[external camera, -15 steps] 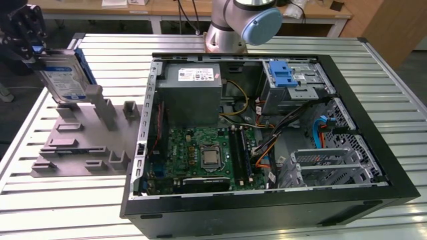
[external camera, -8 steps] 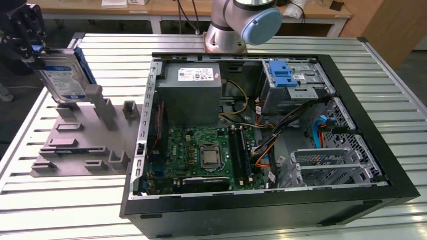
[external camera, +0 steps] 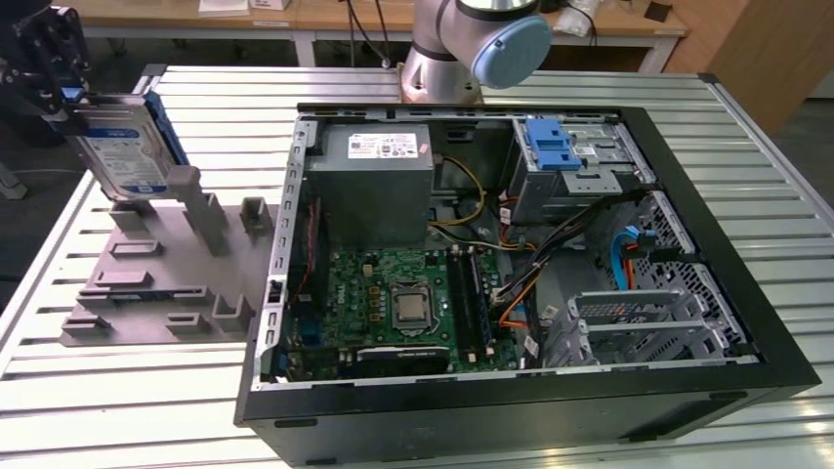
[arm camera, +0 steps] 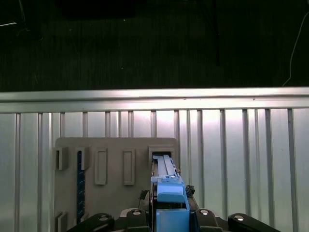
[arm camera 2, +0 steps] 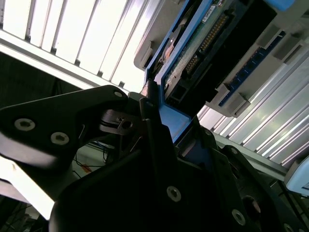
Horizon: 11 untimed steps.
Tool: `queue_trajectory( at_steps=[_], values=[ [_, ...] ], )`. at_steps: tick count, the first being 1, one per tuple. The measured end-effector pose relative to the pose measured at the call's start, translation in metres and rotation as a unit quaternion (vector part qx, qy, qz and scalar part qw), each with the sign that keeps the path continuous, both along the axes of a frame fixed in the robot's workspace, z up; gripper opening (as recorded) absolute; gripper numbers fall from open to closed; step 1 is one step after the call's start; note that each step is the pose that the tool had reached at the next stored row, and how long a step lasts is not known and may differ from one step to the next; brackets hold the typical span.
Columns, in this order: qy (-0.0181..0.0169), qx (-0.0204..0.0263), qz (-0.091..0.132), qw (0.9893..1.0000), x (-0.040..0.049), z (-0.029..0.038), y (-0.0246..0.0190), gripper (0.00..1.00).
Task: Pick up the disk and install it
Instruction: 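Pick up the disk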
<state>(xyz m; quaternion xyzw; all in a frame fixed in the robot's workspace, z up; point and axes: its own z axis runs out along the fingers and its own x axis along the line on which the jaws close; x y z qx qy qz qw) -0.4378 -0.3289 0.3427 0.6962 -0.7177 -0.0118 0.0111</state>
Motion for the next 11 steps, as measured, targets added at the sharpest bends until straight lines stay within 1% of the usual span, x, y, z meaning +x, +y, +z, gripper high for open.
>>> queue_trajectory(
  at_steps=[3, 4, 5, 11],
  values=[
    [0.0001, 0.0, 0.0, 1.0, 0.0, 0.0013, 0.0, 0.36],
    [0.0001, 0.0, 0.0, 1.0, 0.0, 0.0094, 0.0, 0.36],
    [0.0, 0.0, 0.0, 1.0, 0.0, 0.0152, 0.0, 0.36],
    [0.0001, 0.0001, 0.0, 1.0, 0.0, 0.0164, 0.0, 0.36]
  ],
)
